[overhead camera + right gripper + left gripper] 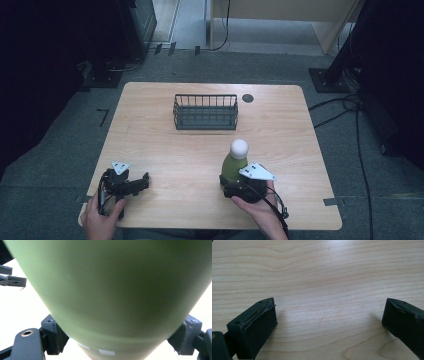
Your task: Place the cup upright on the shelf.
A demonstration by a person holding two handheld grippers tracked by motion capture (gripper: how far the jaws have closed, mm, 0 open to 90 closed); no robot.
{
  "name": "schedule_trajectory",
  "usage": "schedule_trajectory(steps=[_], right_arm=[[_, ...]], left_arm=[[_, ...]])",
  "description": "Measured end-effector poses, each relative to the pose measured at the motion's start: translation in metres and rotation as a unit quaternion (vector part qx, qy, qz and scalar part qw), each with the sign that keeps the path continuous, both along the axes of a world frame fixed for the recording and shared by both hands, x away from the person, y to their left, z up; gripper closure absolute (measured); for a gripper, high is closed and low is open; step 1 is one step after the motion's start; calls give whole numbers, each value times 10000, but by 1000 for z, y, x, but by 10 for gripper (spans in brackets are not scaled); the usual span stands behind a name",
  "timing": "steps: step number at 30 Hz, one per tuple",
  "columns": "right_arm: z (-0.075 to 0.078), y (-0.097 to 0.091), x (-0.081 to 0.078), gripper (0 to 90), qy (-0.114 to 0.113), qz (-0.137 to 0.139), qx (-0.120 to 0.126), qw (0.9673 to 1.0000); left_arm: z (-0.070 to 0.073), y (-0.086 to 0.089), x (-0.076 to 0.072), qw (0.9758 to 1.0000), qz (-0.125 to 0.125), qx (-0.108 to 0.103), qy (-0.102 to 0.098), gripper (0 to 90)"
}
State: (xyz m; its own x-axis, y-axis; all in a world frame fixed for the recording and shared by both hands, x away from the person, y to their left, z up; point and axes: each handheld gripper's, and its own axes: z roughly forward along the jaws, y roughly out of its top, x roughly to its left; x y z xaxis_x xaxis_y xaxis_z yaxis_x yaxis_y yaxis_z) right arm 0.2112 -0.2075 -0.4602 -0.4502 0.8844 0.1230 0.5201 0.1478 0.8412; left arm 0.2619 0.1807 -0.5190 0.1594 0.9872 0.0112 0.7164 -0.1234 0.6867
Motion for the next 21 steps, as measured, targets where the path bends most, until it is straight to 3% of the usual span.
schedule_trajectory(steps=[6,21], right_arm=[[0,2,-2,200,-204,-12,-175,9996],[4,0,-2,206,-254,75,-204,9994]], left_arm=[[0,0,0,10000,-6,8,5,0],[0,0,0,10000,-6,7,6,0]])
